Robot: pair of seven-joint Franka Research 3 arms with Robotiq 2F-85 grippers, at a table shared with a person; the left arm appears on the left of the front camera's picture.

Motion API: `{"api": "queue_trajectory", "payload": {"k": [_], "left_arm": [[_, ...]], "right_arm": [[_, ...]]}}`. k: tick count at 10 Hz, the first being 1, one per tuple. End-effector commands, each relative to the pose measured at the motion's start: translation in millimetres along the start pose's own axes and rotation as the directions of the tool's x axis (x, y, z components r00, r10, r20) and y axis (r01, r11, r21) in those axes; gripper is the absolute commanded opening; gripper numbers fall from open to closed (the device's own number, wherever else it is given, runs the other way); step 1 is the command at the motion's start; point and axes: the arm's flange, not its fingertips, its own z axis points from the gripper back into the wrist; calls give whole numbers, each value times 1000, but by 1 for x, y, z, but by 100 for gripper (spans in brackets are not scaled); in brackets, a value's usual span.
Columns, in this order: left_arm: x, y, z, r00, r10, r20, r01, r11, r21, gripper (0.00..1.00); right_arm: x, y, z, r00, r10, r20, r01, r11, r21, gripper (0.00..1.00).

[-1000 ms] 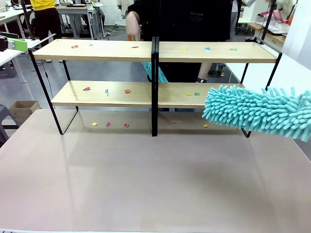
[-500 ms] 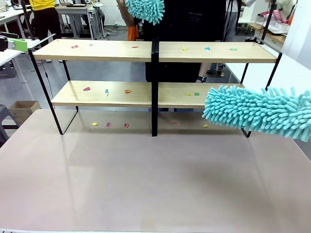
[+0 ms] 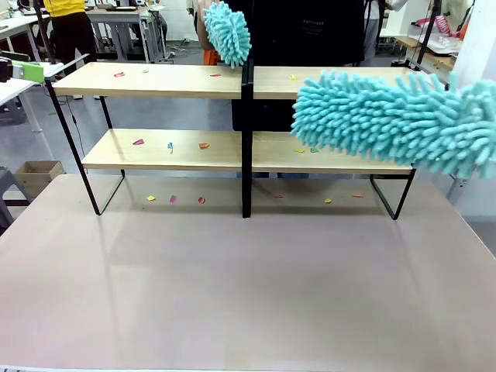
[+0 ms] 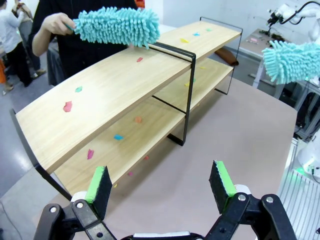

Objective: Clean the shelves.
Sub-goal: Clean a randomly selected level of the Shelf with the Duster.

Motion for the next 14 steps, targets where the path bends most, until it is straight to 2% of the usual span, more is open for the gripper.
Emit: {"api": "queue_trajectory", "payload": {"k": [1,2,5,6,7,8,10,11,12,14], "left_arm": [[-1,1,-1,1000,3,-1,-3,1000,-4,100],[-1,1,-1,1000,3,-1,-3,1000,-4,100],[-1,1,-1,1000,3,-1,-3,1000,-4,100],[-1,1,-1,1000,3,-1,-3,1000,-4,100],[-1,1,-1,1000,3,-1,-3,1000,-4,100],[-1,1,-1,1000,3,-1,-3,1000,-4,100],[-1,1,-1,1000,3,-1,-3,1000,-4,100],[-1,1,-1,1000,3,-1,-3,1000,-4,100],[-1,1,-1,1000,3,-1,-3,1000,-4,100],[-1,1,-1,1000,3,-1,-3,1000,-4,100]], "right_arm": [[-5,-9,12,999,-34,6,34,999,-41,12],[-32,-37,35,995,-97,-9,97,993,60,12],[-109,-85,67,964,-246,98,242,969,57,12],[-119,-100,64,948,-303,100,296,952,75,12],[-127,-117,61,907,-397,142,390,917,80,12],[-120,-100,67,958,-273,87,268,961,61,12],[-120,-100,67,958,-273,87,268,961,61,12],[-123,-114,65,942,-321,95,316,946,69,12],[-112,-109,60,940,-324,104,321,946,47,12],[-61,-79,52,967,-202,156,213,975,-57,12]]}}
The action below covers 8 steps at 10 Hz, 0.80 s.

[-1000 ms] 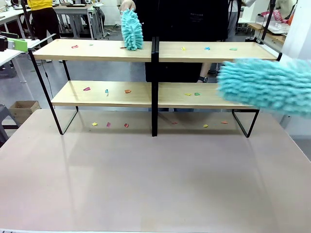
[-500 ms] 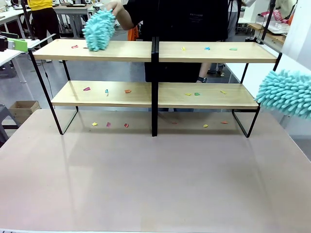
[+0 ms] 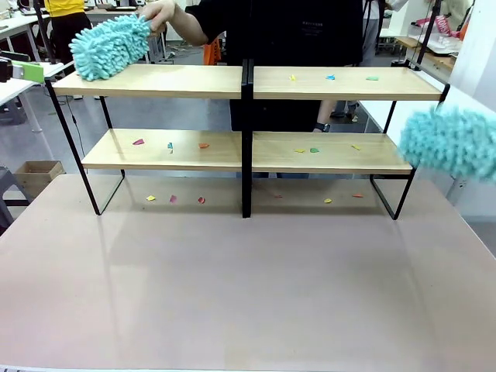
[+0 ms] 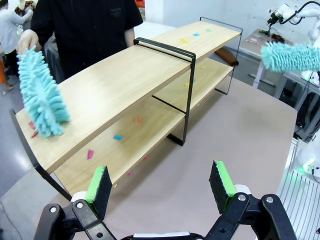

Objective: Clean the shelves.
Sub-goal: Clean a randomly selected level of the Shelf with the Duster.

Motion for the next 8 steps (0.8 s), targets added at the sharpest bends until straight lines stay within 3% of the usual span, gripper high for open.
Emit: {"api": "queue_trajectory", "payload": {"k": [1,3,4,5,6,7,8], "left_arm": [[-1,1,-1,1000,3,-1,-3,1000,-4,100],[-1,1,-1,1000,3,-1,-3,1000,-4,100],[-1,1,-1,1000,3,-1,-3,1000,-4,100],[-1,1,-1,1000,3,-1,-3,1000,-4,100],[-1,1,-1,1000,3,-1,-3,1000,-4,100],[-1,1,-1,1000,3,-1,-3,1000,-4,100],[-1,1,-1,1000,3,-1,-3,1000,-4,100]], "right_arm": [[46,53,-15,987,135,87,-125,985,-115,12],[106,106,-33,953,243,180,-201,954,-225,12],[137,131,-54,943,285,171,-237,938,-254,12],[139,147,-69,957,285,49,-258,916,-306,12],[107,128,-42,948,280,151,-244,945,-218,12],[129,150,-64,941,316,123,-278,925,-258,12],[150,153,-85,932,317,175,-257,920,-294,12]]}}
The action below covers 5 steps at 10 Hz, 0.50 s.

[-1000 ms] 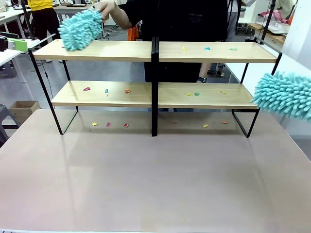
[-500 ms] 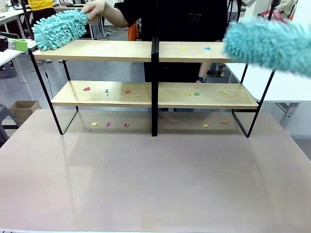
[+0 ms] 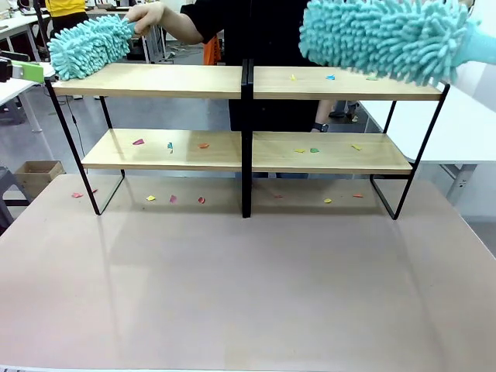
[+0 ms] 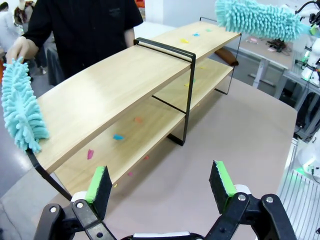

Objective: Clean the shelves.
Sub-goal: Clean a randomly selected level of the Shelf with the Duster.

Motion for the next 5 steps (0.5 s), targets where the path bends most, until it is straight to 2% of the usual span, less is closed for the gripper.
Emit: {"api": "queue_trajectory", "payload": {"k": [1,2,3,5], "left_arm": [[-1,1,-1,1000,3,-1,-3,1000,-4,100],[-1,1,-1,1000,3,-1,-3,1000,-4,100],[-1,1,-1,1000,3,-1,-3,1000,-4,100],[-1,1,-1,1000,3,-1,-3,1000,-4,100]], "right_arm": [[31,7,-37,996,0,92,5,999,-48,12],[50,11,-56,994,-1,110,9,997,-79,12],[66,9,-77,996,-18,90,26,996,-89,12],[75,11,-116,997,-55,48,61,989,-135,12]]}}
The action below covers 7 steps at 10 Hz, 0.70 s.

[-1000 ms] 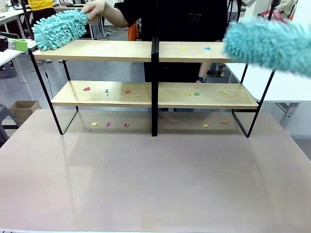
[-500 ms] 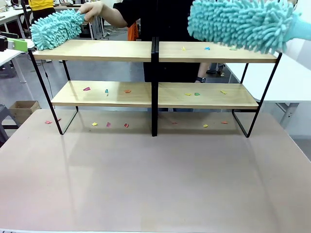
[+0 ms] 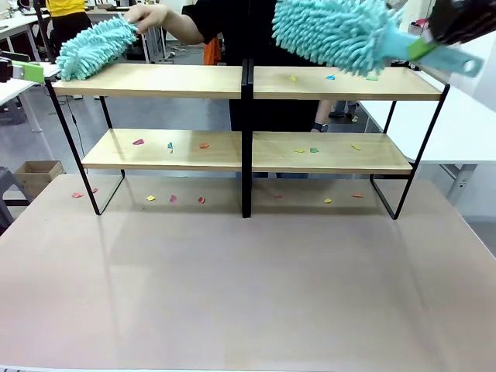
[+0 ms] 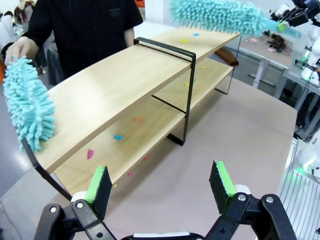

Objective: Clean the shelves.
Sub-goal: Clean a randomly selected level of the Shelf with the Duster.

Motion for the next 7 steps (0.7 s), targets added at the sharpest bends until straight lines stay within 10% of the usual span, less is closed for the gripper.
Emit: {"api": "queue_trajectory", "payload": {"k": [1,7], "left_arm": [[-1,0,-1,1000,2,0,-2,1000,-4,100],[-1,0,-1,1000,2,0,-2,1000,-4,100]], "right_arm": [[0,8,-18,998,-43,-40,42,998,-38,12],[-34,-19,-10,981,-181,-66,159,954,-255,12]]}}
